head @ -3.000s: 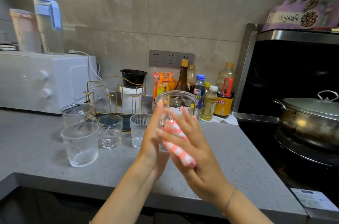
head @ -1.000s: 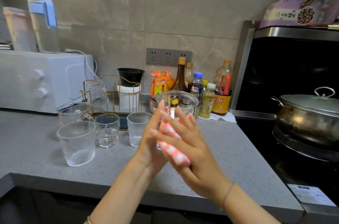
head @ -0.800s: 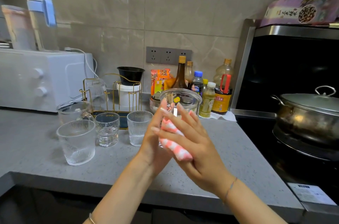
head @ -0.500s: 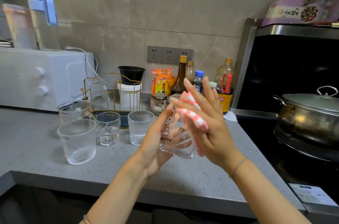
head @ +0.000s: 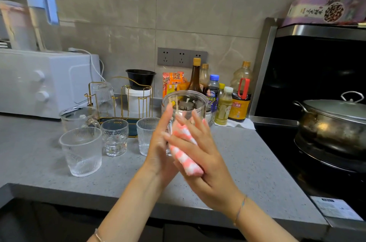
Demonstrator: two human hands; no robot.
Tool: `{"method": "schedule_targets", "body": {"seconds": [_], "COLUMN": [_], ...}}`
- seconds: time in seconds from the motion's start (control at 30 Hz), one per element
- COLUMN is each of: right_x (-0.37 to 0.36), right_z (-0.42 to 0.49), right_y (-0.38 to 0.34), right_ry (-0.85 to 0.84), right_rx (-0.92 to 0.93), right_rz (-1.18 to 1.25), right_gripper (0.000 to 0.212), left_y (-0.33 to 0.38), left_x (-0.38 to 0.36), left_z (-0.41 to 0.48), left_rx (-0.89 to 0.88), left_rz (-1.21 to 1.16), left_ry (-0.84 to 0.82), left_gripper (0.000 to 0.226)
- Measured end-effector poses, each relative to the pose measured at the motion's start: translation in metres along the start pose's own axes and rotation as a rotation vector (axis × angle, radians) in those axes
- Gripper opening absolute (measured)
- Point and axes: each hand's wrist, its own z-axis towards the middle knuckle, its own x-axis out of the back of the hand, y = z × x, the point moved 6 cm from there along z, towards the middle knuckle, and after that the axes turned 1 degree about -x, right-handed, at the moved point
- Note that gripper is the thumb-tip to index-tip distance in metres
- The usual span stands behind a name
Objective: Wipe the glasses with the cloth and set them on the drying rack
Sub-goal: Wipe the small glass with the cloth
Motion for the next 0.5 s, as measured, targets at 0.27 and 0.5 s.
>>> {"method": "schedule_targets", "body": {"seconds": [0.27, 0.5], "right_x": [0.010, 0.038], "right_z": [0.010, 0.034], "right_y": [0.004, 0.018], "right_ry": [-0.011, 0.052], "right_rx": [-0.021, -0.032], "right_rz": [-0.024, -0.162], "right_gripper": [0.044, 0.043], "left_y": [-0.003, -0.001], "left_x": [-0.002, 0.006], "left_z": [-0.004, -0.008], "left_rx": [0.021, 0.111], "left_rz": [0.051, 0.165], "left_ry": [-0.042, -0.097], "left_gripper": [0.054, 0.074]}}
